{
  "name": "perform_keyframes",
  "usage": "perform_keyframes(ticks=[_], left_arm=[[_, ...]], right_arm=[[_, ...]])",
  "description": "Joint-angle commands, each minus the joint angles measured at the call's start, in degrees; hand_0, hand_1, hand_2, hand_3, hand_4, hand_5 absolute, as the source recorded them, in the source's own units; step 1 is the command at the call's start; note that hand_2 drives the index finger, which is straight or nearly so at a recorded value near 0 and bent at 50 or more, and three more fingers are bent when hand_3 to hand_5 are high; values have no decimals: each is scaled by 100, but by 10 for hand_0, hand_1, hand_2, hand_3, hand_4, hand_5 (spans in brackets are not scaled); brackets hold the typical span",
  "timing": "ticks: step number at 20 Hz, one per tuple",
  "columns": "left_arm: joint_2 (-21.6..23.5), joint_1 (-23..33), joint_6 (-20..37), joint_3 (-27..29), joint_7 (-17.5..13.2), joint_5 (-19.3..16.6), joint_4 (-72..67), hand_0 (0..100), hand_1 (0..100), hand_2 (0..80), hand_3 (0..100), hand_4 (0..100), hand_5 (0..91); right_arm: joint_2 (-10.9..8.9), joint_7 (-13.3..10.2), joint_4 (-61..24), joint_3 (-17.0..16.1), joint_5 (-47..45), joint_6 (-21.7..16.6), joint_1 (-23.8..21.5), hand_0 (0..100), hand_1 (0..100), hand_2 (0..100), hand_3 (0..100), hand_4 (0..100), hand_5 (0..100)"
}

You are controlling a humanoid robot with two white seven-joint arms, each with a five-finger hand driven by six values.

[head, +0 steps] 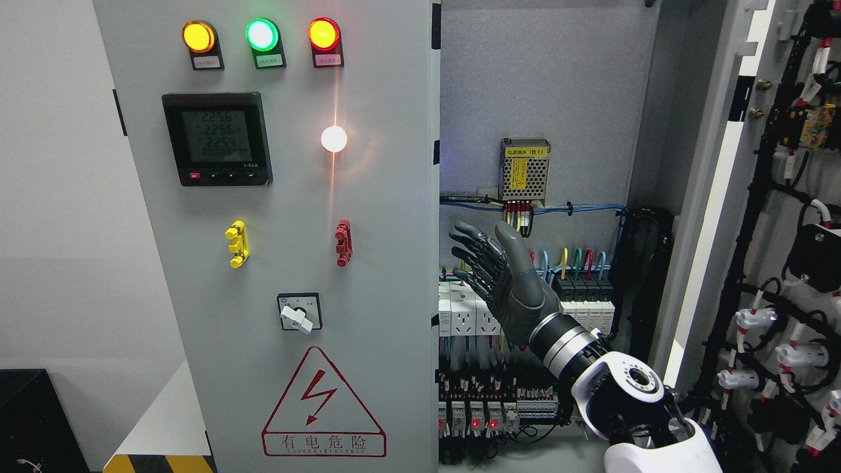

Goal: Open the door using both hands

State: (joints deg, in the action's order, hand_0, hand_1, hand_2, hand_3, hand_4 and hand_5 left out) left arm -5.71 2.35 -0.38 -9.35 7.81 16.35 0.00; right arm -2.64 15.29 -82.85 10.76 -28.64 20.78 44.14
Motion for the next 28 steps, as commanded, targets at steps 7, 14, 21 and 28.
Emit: perform_keyframes(ticks=[7, 14, 21, 28], left_arm=[[8, 2, 3, 3, 1, 0, 9, 0, 0, 0, 0, 0, 0], [8, 2, 3, -5, 1, 0, 9, 0, 0, 0, 0, 0, 0], [-1, 2, 3, -5, 1, 0, 9, 0, 0, 0, 0, 0, 0], [-1, 2, 3, 3, 1, 0, 9, 0, 0, 0, 0, 0, 0]], right_arm=[[-105, 316, 76, -4, 7, 32, 86, 191, 0, 0, 0, 0, 0], [-87, 668, 68, 5, 7, 40, 104, 191, 0, 0, 0, 0, 0], [-35, 948, 76, 14, 16, 58, 130, 191, 0, 0, 0, 0, 0], [-35, 1055, 103, 23, 7, 189, 227, 191, 0, 0, 0, 0, 0]])
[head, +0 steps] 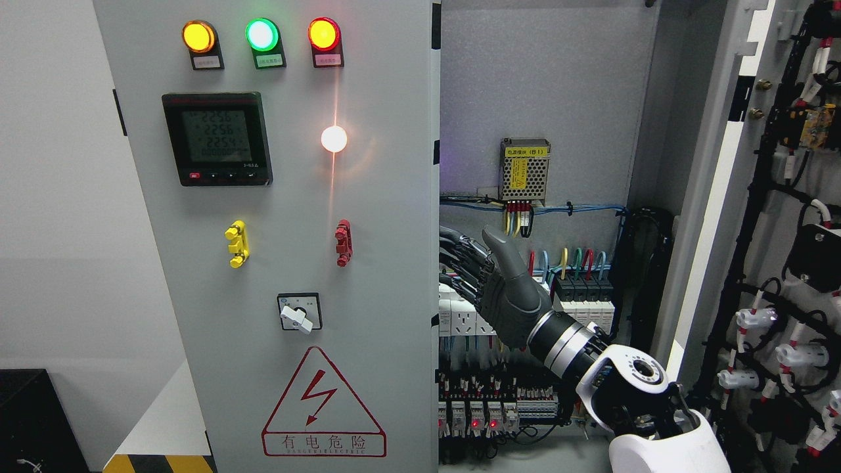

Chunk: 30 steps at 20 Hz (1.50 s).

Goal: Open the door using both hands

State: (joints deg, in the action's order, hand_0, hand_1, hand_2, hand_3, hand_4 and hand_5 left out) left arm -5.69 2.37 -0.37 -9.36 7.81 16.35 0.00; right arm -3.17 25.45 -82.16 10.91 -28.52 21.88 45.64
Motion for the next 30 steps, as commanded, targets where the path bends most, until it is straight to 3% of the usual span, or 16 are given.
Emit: perform_keyframes(ticks=[1, 7, 10, 27, 30], left_arm=[[-2, 0, 2, 4, 1, 0, 9, 0, 0, 0, 0, 0, 0], [-2, 0, 2, 4, 1, 0, 9, 0, 0, 0, 0, 0, 0], [-2, 0, 2, -4, 1, 0, 9, 0, 0, 0, 0, 0, 0], [-2, 0, 2, 4, 1, 0, 9, 0, 0, 0, 0, 0, 0], [-2, 0, 2, 4, 1, 0, 9, 0, 0, 0, 0, 0, 0]], right_arm=[[18, 39, 42, -2, -5, 132, 85, 191, 0, 0, 0, 0, 0], [27, 57, 156, -2, -5, 159, 164, 191, 0, 0, 0, 0, 0], [27, 302, 227, -10, -5, 159, 164, 191, 0, 0, 0, 0, 0], [18, 338, 394, -19, -13, 150, 226, 191, 0, 0, 0, 0, 0], [18, 645, 402, -19, -13, 150, 261, 191, 0, 0, 0, 0, 0]])
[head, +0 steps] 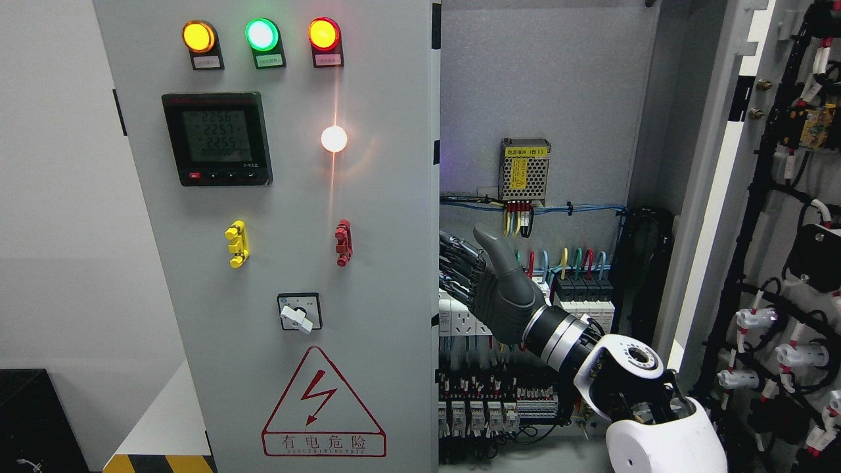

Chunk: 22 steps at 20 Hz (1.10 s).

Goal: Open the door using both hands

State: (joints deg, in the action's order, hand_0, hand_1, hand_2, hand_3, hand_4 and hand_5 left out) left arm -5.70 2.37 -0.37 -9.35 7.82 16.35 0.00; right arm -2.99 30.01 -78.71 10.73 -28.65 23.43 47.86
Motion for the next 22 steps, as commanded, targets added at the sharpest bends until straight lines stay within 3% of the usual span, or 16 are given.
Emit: perform_keyframes(ticks=[1, 22], left_arm=[[8, 0, 2, -5, 0, 0, 9, 0, 0, 0, 0, 0, 0], [-1, 0, 2, -5, 0, 0, 9, 0, 0, 0, 0, 0, 0]], right_arm=[[0, 224, 58, -10, 0, -5, 57, 191, 0, 0, 0, 0, 0], [0, 585, 5, -10, 0, -5, 66, 191, 0, 0, 0, 0, 0]])
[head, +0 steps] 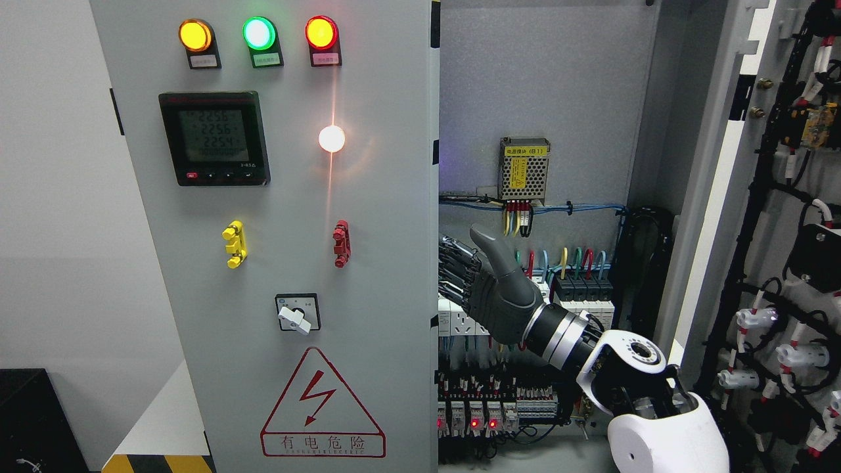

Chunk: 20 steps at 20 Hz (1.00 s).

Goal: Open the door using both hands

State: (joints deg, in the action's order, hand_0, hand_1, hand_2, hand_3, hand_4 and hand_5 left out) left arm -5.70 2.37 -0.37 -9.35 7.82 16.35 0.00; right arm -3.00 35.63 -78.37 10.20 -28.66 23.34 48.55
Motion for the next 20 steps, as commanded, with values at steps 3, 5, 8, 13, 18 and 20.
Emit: perform_keyframes(ticks=[3, 5, 8, 13, 18, 20], left_arm=[[-1, 0, 2, 3, 0, -1, 9, 0, 0, 0, 0, 0, 0], [-1, 0, 2, -5, 0, -1, 9, 0, 0, 0, 0, 0, 0], [-1, -8, 2, 3, 0, -1, 9, 0, 0, 0, 0, 0, 0], [-1, 0, 2, 3, 0, -1, 9, 0, 0, 0, 0, 0, 0], [-1, -8, 2, -5, 0, -1, 9, 0, 0, 0, 0, 0, 0], [7, 0, 2, 3, 0, -1, 9, 0, 0, 0, 0, 0, 0]], right_arm=[[-8, 40, -47, 43, -8, 4, -12, 191, 0, 0, 0, 0, 0], [-8, 128, -82, 43, 1, 4, -4, 191, 0, 0, 0, 0, 0], [1, 172, -82, 43, 1, 4, -12, 191, 0, 0, 0, 0, 0], [1, 181, -91, 43, 1, 4, -12, 191, 0, 0, 0, 0, 0], [1, 181, -275, 70, 1, -5, -65, 191, 0, 0, 0, 0, 0], [1, 181, -468, 105, 1, -14, -153, 191, 0, 0, 0, 0, 0]])
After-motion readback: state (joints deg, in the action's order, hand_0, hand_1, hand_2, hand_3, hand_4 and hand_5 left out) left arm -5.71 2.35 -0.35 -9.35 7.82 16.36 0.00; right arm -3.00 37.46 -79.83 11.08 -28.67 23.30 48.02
